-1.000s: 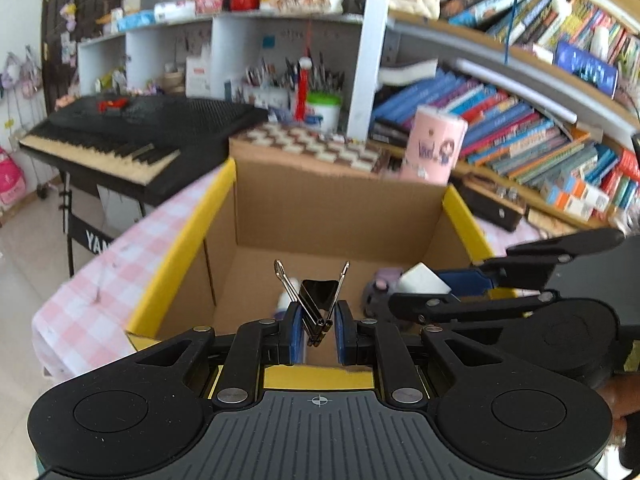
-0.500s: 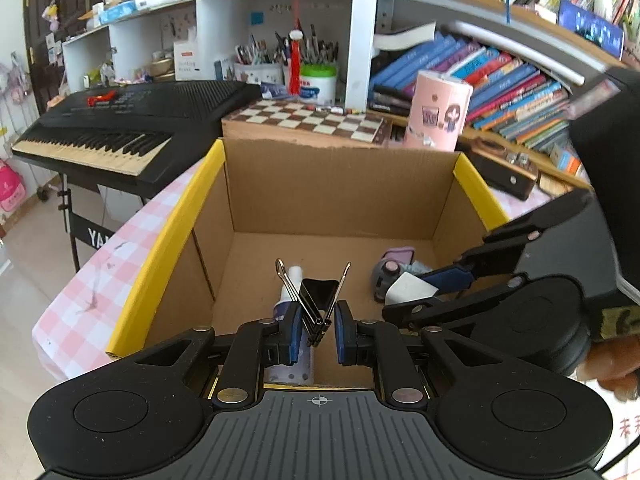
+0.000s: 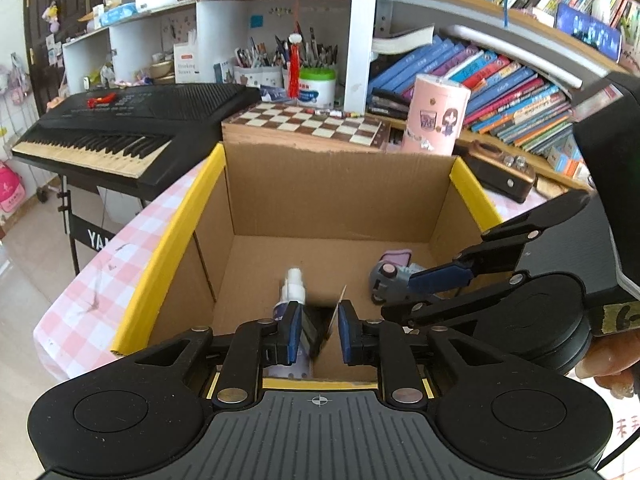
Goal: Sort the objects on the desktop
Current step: 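Lower the charger and binder clip into the yellow box and open both tools, then withdraw both open tools up out of the yellow box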
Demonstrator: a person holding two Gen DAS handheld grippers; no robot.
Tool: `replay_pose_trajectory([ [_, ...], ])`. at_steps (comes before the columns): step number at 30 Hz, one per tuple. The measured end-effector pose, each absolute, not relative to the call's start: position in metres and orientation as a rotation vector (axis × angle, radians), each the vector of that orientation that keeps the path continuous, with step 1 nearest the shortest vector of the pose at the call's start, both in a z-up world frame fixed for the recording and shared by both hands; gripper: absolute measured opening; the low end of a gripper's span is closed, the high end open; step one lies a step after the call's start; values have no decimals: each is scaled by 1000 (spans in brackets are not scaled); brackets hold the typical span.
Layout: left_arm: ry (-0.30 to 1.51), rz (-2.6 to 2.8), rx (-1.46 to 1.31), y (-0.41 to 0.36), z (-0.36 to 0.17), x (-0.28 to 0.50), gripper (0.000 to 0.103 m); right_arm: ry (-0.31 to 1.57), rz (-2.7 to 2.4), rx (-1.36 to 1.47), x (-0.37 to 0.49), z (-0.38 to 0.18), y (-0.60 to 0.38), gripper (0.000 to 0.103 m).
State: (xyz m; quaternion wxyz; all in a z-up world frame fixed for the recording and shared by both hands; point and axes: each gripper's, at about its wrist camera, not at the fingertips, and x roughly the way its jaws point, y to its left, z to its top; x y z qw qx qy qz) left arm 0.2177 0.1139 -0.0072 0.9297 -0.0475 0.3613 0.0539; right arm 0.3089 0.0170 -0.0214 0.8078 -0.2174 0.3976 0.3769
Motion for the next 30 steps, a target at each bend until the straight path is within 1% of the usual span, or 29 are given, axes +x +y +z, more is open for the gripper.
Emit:
replay_pose_trajectory([
  [2, 720, 116, -97, 113, -2, 213, 25, 827, 796, -445, 304, -15, 13, 31],
  [3, 708, 119, -96, 113, 0, 210, 27, 815, 791, -435, 301, -12, 10, 31],
  [5, 685, 121, -98, 113, 6, 203, 35, 791, 781, -411, 295, -5, 5, 32],
  [6, 669, 124, -99, 113, 9, 199, 38, 780, 775, -398, 292, -1, 3, 32],
  [8, 640, 127, -101, 113, 15, 193, 44, 756, 760, -376, 286, 6, -3, 35],
  [10, 613, 127, -102, 112, 21, 186, 44, 733, 755, -359, 278, 12, -7, 35],
  [12, 587, 128, -100, 110, 27, 178, 48, 710, 747, -351, 271, 19, -11, 35],
  [14, 561, 128, -99, 109, 32, 171, 55, 685, 739, -343, 264, 25, -14, 35],
  [19, 514, 135, -103, 109, 42, 152, 67, 631, 705, -296, 242, 39, -26, 36],
  [24, 495, 143, -110, 111, 46, 134, 75, 587, 643, -226, 218, 48, -39, 40],
  [26, 490, 143, -113, 112, 46, 125, 79, 575, 618, -200, 209, 50, -44, 45],
  [28, 485, 143, -119, 113, 45, 117, 81, 562, 596, -178, 199, 51, -47, 48],
  [30, 484, 139, -125, 114, 46, 109, 83, 554, 576, -155, 189, 53, -51, 49],
])
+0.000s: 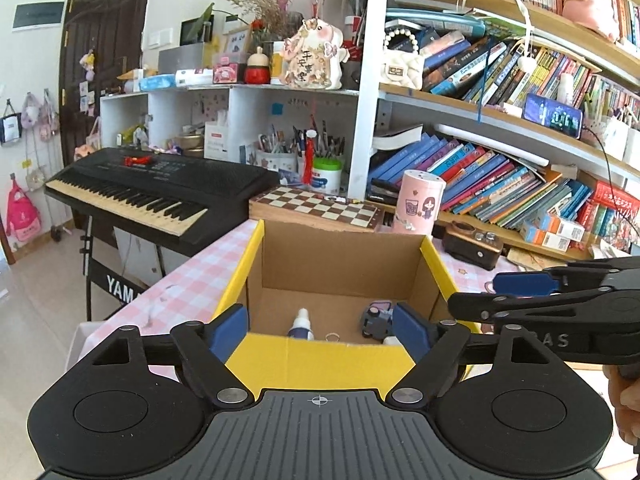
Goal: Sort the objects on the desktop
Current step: 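Withdraw both open tools up out of the yellow box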
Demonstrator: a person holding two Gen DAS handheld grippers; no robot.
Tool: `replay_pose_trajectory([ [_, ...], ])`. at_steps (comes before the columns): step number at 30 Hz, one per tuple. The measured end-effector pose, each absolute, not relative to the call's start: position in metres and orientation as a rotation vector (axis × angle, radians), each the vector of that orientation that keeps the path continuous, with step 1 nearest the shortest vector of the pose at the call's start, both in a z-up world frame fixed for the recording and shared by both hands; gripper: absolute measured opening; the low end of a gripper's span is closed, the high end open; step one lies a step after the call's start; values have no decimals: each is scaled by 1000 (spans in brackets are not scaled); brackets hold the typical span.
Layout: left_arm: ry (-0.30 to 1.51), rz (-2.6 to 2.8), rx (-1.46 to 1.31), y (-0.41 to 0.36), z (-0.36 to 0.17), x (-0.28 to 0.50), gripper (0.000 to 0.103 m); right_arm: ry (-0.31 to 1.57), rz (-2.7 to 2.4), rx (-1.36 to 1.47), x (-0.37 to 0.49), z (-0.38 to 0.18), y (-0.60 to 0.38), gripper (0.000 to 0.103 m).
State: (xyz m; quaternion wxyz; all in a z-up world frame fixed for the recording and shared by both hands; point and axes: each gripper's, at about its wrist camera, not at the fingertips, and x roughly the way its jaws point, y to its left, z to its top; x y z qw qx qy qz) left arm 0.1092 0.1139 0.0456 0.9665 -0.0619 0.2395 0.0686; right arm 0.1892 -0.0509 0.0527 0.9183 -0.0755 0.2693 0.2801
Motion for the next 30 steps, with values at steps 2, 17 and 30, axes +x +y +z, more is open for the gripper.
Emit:
replay_pose_trajectory([
  [2, 486, 134, -130, 115, 45, 103, 83, 548, 556, -138, 179, 53, -54, 51],
  [17, 510, 109, -123, 114, 36, 48, 86, 590, 422, -71, 111, 34, -65, 57],
  [30, 555, 98, -113, 111, 23, 16, 88, 601, 305, -58, 58, 14, -68, 59],
])
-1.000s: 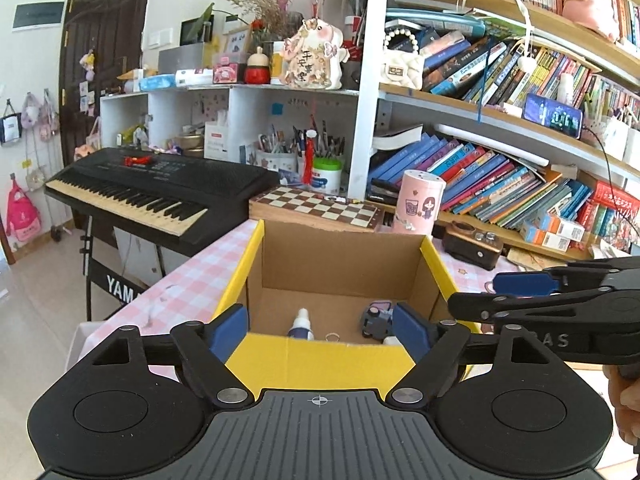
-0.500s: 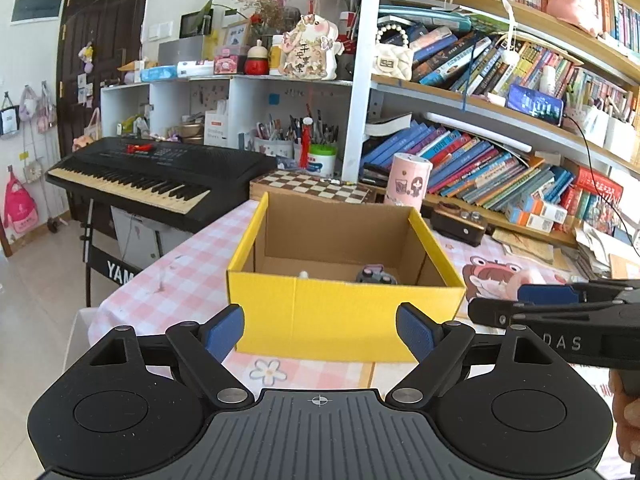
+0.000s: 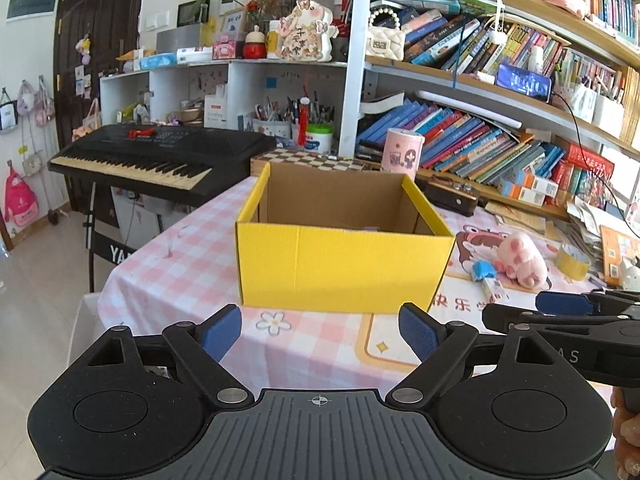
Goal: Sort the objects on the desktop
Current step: 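Withdraw both open tools up out of the yellow box, then move both tools toward the small white card box and yellow tape roll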
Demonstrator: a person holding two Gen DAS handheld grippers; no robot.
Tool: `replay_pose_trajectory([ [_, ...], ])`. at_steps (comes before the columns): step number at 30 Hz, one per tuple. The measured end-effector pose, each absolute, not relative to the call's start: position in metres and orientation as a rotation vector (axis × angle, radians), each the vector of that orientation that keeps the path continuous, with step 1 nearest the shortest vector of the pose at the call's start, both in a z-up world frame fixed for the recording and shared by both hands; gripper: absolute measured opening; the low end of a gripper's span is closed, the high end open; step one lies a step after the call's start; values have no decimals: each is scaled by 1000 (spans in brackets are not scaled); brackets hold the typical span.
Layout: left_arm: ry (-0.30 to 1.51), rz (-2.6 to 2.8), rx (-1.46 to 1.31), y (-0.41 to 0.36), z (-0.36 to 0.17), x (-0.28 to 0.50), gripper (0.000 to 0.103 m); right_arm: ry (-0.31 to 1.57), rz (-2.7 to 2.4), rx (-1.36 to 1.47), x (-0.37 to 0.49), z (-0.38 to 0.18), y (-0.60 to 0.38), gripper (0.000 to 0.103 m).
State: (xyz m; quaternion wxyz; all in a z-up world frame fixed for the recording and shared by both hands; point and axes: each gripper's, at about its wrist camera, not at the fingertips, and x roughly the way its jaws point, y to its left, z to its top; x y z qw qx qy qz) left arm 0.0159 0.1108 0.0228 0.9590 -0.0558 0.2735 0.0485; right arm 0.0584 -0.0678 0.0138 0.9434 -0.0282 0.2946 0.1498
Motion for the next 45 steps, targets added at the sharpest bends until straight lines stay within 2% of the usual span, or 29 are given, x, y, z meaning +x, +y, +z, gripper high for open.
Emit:
replay_pose_trajectory([
  [20, 627, 20, -135, 94, 5, -8, 89, 667, 257, -67, 15, -1, -77, 64],
  [45, 656, -169, -73, 13, 2, 42, 89, 695, 70, 4, 34, -6, -162, 67],
])
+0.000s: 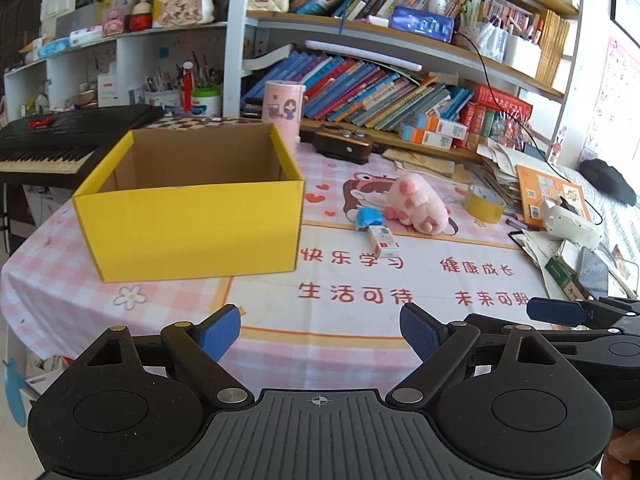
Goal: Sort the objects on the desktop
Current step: 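Move both tools toward the small white card box and yellow tape roll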
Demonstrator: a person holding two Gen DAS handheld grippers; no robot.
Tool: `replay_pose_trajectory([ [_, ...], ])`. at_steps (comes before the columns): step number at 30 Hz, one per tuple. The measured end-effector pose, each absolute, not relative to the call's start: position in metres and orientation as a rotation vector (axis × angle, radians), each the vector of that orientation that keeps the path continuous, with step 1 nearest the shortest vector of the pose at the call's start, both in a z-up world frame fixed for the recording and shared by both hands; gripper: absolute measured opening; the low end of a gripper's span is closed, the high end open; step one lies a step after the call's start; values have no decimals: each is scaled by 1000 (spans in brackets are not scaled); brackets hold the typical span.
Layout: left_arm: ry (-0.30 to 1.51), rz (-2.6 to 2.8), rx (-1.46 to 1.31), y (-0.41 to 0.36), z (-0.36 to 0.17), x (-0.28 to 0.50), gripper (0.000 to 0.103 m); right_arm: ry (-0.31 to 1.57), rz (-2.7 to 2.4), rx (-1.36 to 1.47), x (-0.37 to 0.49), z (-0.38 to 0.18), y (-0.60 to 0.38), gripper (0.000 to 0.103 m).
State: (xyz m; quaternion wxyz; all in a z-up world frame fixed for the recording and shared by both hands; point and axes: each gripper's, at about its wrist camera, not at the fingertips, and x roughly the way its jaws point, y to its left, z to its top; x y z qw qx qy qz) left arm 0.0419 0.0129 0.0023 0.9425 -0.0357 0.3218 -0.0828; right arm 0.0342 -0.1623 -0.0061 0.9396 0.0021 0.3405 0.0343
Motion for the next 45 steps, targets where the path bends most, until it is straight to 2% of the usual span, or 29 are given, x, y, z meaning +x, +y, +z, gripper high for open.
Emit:
replay_pose_trajectory([
  [36, 809, -122, -30, -122, -29, 170, 89, 801, 29, 90, 184, -40, -326, 69],
  [45, 817, -69, 1, -134, -41, 207, 89, 780, -45, 77, 241, -50, -363, 81],
])
